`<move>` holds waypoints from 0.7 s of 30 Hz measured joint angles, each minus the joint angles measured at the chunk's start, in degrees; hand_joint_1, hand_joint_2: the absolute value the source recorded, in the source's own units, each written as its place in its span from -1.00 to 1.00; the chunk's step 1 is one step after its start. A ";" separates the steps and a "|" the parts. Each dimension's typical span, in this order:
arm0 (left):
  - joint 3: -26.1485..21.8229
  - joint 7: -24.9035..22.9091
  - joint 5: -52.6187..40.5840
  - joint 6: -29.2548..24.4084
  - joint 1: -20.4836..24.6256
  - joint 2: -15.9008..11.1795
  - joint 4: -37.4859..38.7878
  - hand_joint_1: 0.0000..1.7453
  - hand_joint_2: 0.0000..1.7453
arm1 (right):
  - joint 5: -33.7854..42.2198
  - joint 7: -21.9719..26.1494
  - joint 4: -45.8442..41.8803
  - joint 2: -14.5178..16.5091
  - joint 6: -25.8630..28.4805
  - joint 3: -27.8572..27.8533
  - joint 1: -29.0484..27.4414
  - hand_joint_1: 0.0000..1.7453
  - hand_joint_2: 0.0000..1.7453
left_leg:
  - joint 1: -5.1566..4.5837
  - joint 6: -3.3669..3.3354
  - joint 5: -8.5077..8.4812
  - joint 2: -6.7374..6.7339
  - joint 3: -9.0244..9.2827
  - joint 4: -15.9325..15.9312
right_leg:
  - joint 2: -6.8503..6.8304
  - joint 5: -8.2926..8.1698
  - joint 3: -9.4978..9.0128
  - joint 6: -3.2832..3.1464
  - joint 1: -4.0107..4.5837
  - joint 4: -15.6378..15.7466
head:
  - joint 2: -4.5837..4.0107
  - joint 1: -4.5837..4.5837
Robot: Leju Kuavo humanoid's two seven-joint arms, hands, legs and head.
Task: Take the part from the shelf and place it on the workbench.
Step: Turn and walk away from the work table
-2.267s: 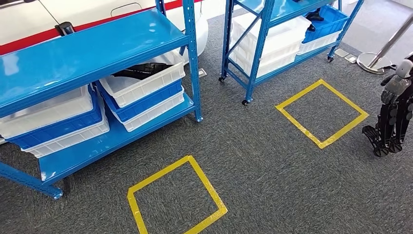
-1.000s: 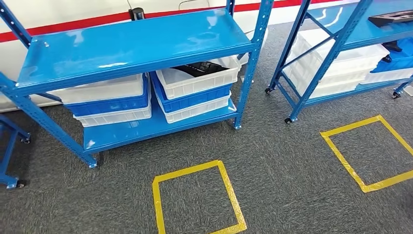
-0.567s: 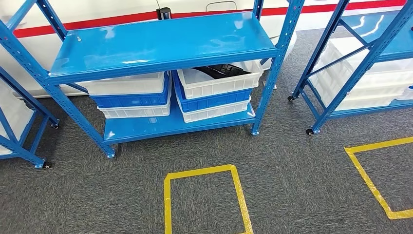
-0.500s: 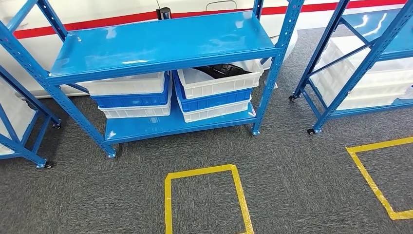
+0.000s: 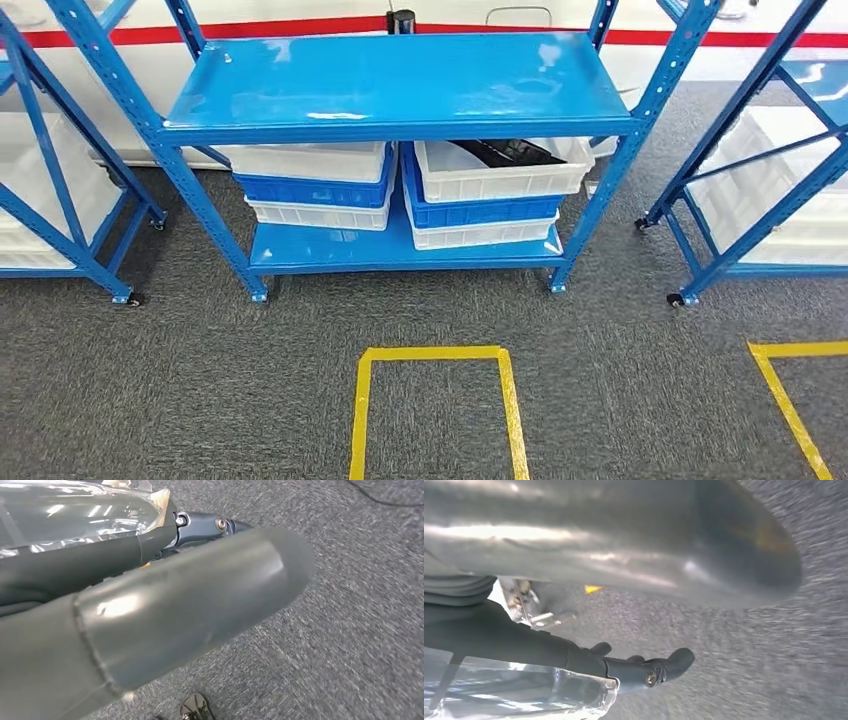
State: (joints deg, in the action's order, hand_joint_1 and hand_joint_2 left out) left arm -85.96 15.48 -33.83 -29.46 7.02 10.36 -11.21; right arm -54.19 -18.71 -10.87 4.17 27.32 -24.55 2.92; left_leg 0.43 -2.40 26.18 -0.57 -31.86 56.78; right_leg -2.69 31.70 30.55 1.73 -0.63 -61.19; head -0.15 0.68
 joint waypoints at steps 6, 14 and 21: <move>0.02 -0.29 -0.27 0.93 -0.05 0.04 0.00 -1.00 1.00 | 0.33 0.33 0.01 -0.13 0.77 -0.19 -0.46 -1.00 -1.00 | 0.17 0.03 0.01 2.46 0.11 0.08 | 2.42 1.49 4.82 1.65 -0.69 -8.04 | 0.00 -0.36; 0.04 -0.69 -0.28 1.35 -0.08 -0.45 0.00 -1.00 1.00 | 0.73 0.70 0.03 0.11 1.32 -0.81 -0.45 -1.00 -1.00 | -0.24 -1.00 0.67 3.12 -0.03 0.93 | 3.13 -3.20 -0.05 0.87 -1.02 3.22 | 0.00 -0.37; 0.05 -0.63 -0.23 2.36 -0.08 -0.46 0.00 -1.00 1.00 | 0.82 1.73 0.03 0.20 2.39 -1.44 -0.38 -1.00 -1.00 | 0.10 -0.65 0.48 3.08 0.08 0.58 | 3.14 -3.13 -0.02 0.17 -0.35 3.15 | 0.00 -0.40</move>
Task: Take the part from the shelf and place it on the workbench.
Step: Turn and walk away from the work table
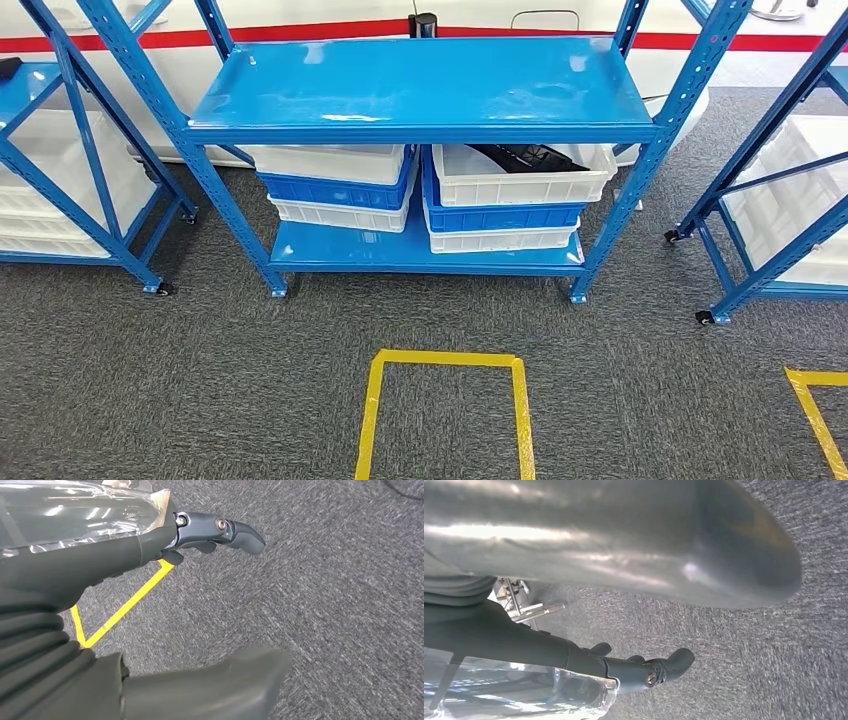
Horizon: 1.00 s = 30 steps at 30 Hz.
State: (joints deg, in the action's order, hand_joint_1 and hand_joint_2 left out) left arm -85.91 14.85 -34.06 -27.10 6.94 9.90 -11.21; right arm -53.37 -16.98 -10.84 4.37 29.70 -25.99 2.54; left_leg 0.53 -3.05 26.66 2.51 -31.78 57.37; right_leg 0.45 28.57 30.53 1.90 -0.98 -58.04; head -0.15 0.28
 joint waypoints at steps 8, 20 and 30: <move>0.21 0.22 -1.00 1.07 0.01 -0.02 0.00 -1.00 1.00 | 1.88 1.49 0.00 -0.02 1.67 -1.84 0.00 -1.00 -1.00 | 0.06 2.70 0.07 -0.03 0.03 -0.17 | 0.00 0.04 0.18 -0.23 0.21 -0.05 | 0.00 -0.04; 1.82 -1.46 -2.80 1.43 0.07 -0.10 0.00 -1.00 1.00 | 2.92 2.38 0.00 -0.01 3.12 -4.31 -0.01 -1.00 1.00 | -0.52 2.61 0.13 -0.04 -0.05 0.01 | 0.00 0.03 0.19 -0.17 -0.31 -0.03 | 0.00 -0.04; 13.67 -3.29 2.22 5.31 -1.73 -1.78 -0.85 -1.00 1.00 | 10.24 4.28 -0.85 -0.39 -1.33 -1.59 -1.38 -1.00 -1.00 | -0.50 2.59 0.14 -0.04 -0.11 0.04 | -0.01 0.03 0.19 -0.17 -0.30 -0.03 | 0.00 -0.03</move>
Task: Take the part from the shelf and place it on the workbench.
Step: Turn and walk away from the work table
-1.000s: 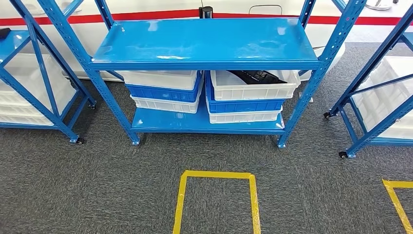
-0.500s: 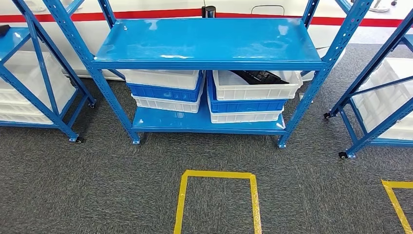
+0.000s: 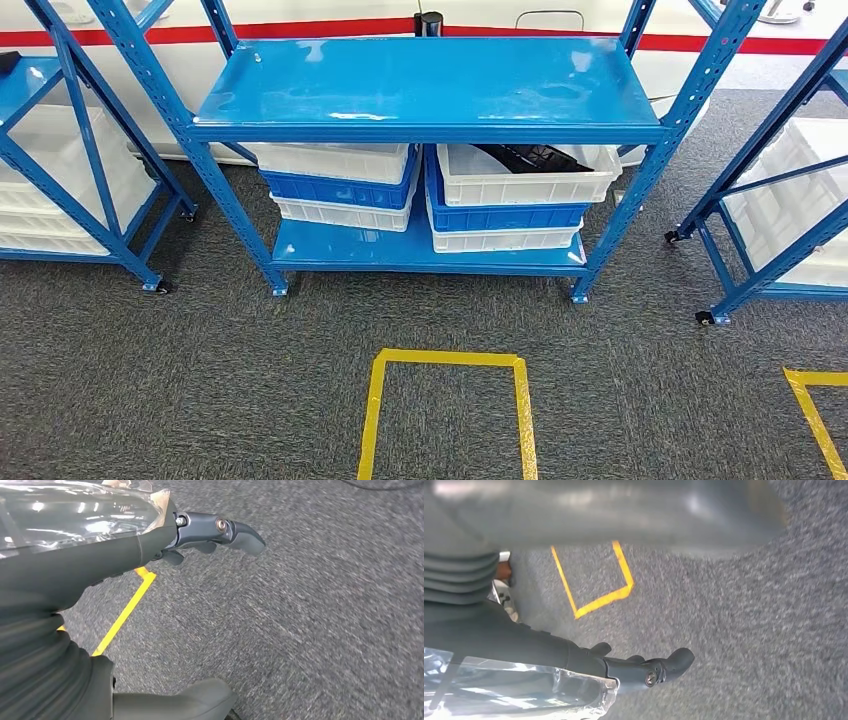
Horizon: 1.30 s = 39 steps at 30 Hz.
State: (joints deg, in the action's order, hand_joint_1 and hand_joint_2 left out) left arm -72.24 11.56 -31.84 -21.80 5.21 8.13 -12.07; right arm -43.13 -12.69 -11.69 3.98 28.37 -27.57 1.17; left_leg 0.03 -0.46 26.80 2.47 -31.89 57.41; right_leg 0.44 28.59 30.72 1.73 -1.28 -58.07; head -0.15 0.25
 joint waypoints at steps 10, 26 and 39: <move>14.94 -2.47 7.02 4.75 -2.82 -1.74 -1.87 -1.00 -1.00 | 9.47 2.74 -1.78 -0.73 -6.16 5.37 -1.85 -1.00 -1.00 | -0.01 0.00 0.00 0.00 -0.03 0.00 | 0.00 0.00 0.03 0.00 -0.01 0.00 | 0.00 -0.01; 39.67 -6.48 18.21 12.36 -7.53 -4.37 -5.14 -1.00 -1.00 | 24.59 7.06 -5.14 -1.95 -16.07 14.68 -5.05 -1.00 -1.00 | -0.01 -0.02 0.02 0.00 -0.05 -0.01 | 0.00 0.01 0.10 0.00 0.00 0.00 | 0.00 -0.01; 59.86 -9.79 27.44 18.64 -11.43 -6.43 -7.86 -1.00 -1.00 | 37.07 10.67 -8.02 -2.91 -24.26 22.42 -7.74 -1.00 -1.00 | -0.01 -0.12 0.11 -0.01 -0.06 -0.01 | 0.00 0.03 0.26 0.00 -0.01 0.01 | 0.00 0.00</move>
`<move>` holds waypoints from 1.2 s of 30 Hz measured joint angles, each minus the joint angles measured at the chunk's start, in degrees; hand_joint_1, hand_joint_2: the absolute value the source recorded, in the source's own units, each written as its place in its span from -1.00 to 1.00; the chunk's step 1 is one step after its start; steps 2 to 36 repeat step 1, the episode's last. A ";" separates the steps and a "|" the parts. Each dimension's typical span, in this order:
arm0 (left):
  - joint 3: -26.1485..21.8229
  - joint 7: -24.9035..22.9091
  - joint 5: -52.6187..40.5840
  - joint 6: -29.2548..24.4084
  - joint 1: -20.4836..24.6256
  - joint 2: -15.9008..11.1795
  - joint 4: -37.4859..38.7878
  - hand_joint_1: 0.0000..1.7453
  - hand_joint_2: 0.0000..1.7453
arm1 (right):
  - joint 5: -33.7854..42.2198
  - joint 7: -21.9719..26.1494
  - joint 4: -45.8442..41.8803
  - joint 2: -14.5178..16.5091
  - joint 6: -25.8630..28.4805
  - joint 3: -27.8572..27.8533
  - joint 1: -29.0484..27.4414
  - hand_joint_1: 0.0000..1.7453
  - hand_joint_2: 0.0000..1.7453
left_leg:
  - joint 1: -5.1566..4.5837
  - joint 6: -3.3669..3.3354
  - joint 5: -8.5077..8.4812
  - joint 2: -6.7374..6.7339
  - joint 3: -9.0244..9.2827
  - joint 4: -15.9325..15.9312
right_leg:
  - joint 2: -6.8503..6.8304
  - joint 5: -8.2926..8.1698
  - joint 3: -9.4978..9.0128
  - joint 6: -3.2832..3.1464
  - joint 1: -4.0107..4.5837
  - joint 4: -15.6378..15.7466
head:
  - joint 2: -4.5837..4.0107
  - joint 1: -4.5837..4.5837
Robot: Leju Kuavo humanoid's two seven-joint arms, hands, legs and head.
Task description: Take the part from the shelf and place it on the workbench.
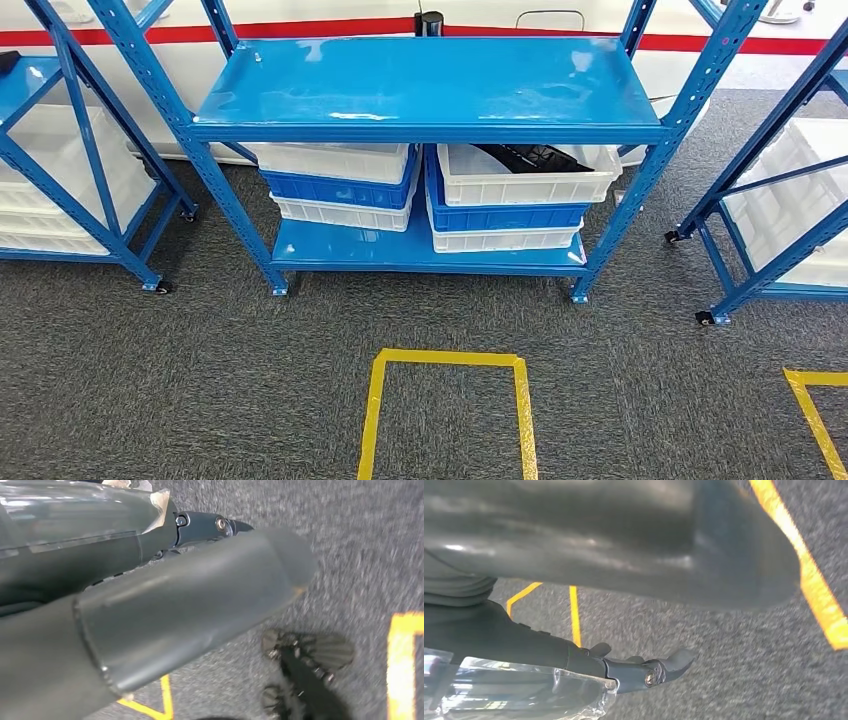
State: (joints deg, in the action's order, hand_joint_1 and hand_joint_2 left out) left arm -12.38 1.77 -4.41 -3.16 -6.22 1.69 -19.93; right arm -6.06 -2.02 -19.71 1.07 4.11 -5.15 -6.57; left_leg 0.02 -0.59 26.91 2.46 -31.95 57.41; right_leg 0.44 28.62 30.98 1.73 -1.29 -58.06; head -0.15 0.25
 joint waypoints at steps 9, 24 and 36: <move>0.75 -0.12 0.34 0.24 -0.16 -0.08 -0.12 -1.00 -1.00 | 0.46 0.11 -0.11 -0.04 -0.30 0.27 -0.11 -1.00 -1.00 | 0.00 0.00 0.00 0.00 0.00 0.00 | 0.00 0.00 0.00 0.00 0.00 0.00 | 0.00 0.00; 0.75 -0.12 0.34 0.24 -0.16 -0.08 -0.12 -1.00 -1.00 | 0.46 0.11 -0.11 -0.04 -0.30 0.27 -0.11 -1.00 -1.00 | 0.00 0.00 0.00 0.00 0.00 0.00 | 0.00 0.00 0.00 0.00 0.00 0.00 | 0.00 0.00; 0.75 -0.12 0.34 0.24 -0.16 -0.08 -0.12 -1.00 -1.00 | 0.46 0.11 -0.11 -0.04 -0.30 0.27 -0.11 -1.00 -1.00 | 0.00 0.00 0.00 0.00 0.00 0.00 | 0.00 0.00 0.00 0.00 0.00 0.00 | 0.00 0.00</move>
